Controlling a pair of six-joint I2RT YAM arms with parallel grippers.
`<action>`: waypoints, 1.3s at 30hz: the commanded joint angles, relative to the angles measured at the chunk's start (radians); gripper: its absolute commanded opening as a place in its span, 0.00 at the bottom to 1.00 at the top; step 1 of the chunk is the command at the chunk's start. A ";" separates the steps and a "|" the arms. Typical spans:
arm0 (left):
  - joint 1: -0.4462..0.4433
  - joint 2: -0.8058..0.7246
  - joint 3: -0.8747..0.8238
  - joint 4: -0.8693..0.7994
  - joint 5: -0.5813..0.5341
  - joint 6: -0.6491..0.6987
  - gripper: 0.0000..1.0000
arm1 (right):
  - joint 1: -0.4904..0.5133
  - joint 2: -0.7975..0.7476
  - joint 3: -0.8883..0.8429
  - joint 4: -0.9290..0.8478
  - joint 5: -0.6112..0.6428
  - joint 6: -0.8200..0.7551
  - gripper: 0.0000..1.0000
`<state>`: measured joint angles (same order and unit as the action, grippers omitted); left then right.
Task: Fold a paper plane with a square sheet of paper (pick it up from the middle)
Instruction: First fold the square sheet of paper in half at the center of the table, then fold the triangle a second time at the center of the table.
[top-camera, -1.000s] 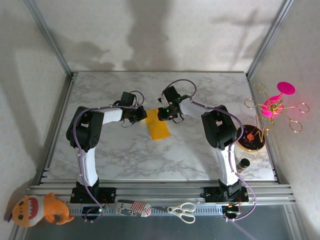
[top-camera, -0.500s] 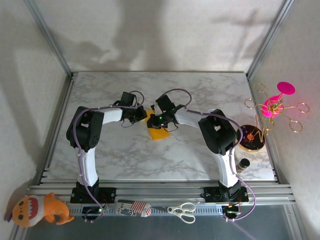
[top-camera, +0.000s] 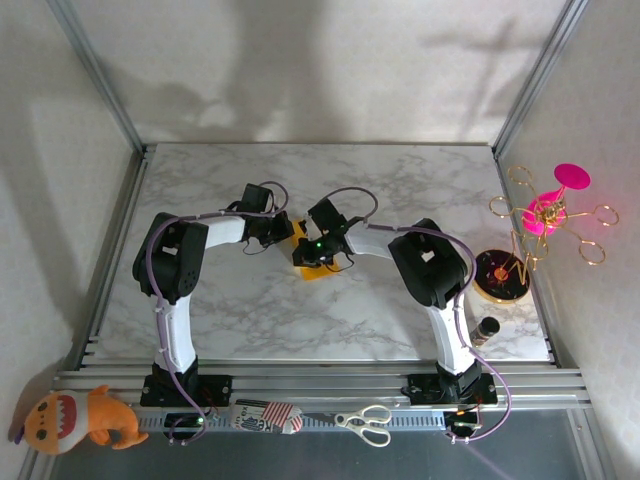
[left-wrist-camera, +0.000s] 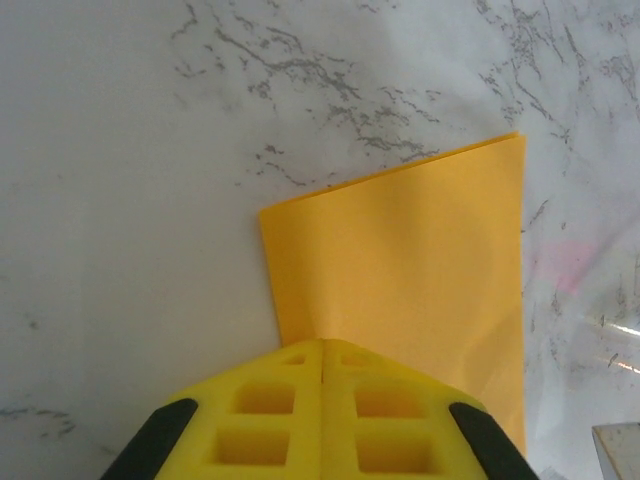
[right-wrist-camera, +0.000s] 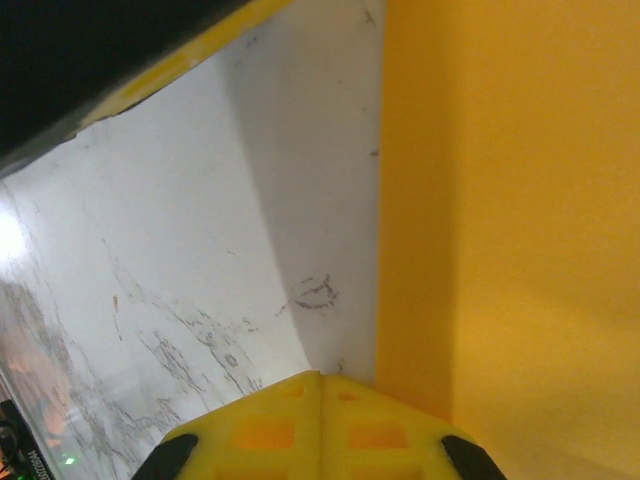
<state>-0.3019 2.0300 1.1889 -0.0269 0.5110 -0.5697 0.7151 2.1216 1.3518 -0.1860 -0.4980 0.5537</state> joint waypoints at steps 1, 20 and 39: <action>-0.003 0.041 -0.008 -0.066 -0.081 -0.004 0.05 | 0.009 -0.041 -0.082 -0.092 0.006 -0.012 0.00; -0.008 0.067 0.168 -0.183 0.020 0.194 0.10 | -0.047 -0.289 -0.207 -0.010 0.246 0.010 0.09; -0.049 -0.230 -0.094 0.048 -0.018 -0.214 0.35 | -0.034 -0.115 -0.141 -0.095 0.313 0.309 0.14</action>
<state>-0.3283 1.8217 1.1358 -0.0265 0.5076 -0.6975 0.6476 2.0121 1.2671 -0.2394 -0.1982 0.7204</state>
